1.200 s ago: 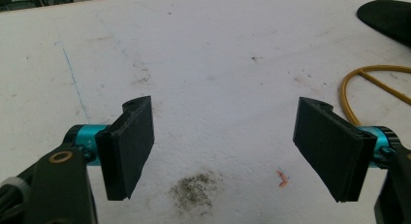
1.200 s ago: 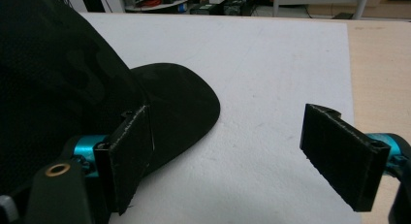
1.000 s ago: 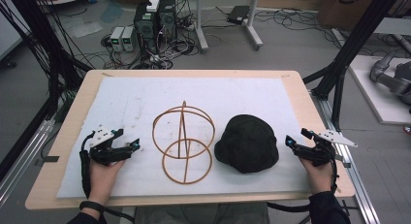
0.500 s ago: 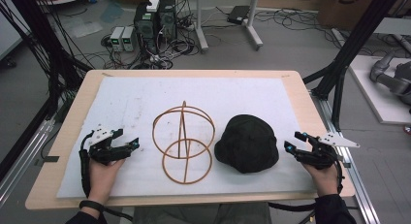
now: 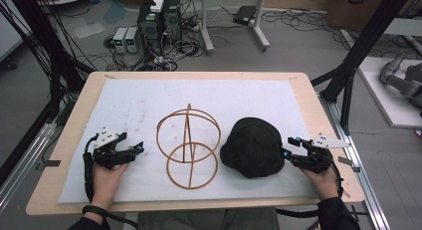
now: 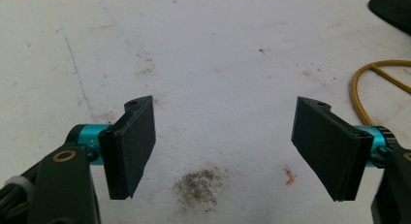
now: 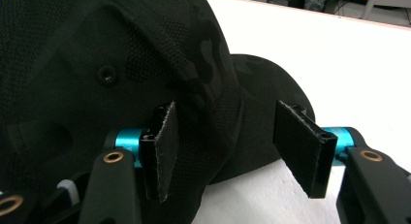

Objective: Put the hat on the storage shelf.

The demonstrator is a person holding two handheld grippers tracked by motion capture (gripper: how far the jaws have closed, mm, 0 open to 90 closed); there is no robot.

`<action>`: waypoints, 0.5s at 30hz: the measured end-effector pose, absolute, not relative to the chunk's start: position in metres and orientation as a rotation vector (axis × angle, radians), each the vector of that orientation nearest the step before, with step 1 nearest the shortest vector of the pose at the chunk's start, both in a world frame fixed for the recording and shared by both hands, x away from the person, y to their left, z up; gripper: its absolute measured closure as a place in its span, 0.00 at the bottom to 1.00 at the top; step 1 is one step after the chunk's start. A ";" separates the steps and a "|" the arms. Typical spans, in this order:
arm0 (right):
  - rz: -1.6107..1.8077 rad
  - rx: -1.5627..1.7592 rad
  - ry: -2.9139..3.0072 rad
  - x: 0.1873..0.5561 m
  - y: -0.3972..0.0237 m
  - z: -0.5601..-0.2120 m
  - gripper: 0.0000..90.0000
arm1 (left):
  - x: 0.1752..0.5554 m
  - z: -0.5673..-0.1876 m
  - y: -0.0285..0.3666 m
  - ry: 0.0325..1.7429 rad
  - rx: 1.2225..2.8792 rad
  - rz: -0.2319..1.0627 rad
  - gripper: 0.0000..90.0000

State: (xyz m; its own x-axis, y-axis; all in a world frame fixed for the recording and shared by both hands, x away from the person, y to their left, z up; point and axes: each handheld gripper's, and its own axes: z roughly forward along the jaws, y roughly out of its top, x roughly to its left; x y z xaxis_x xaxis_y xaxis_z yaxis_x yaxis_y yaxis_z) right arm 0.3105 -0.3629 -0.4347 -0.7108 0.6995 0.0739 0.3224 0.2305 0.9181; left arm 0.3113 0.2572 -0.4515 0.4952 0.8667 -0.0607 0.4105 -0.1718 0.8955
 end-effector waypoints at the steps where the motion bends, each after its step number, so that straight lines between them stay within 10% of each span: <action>1: 1.473 0.939 2.160 0.312 -0.360 -0.434 0.49 | 0.311 -0.451 0.257 1.071 1.785 0.595 0.27; 9: 1.456 0.906 2.198 0.316 -0.349 -0.435 0.56 | 0.311 -0.452 0.255 1.059 1.798 0.600 0.27; 15: 1.448 0.828 2.233 0.318 -0.342 -0.435 0.81 | 0.311 -0.452 0.254 1.058 1.806 0.604 0.27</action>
State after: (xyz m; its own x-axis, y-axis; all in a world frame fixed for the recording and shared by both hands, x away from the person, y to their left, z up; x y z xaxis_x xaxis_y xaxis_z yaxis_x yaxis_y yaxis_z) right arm 0.3179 -0.3416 -0.4345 -0.7670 0.6413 0.0210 0.2809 0.3062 0.9096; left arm 0.3111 0.2544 -0.4516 0.5091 0.8599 -0.0378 0.4048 -0.2005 0.8922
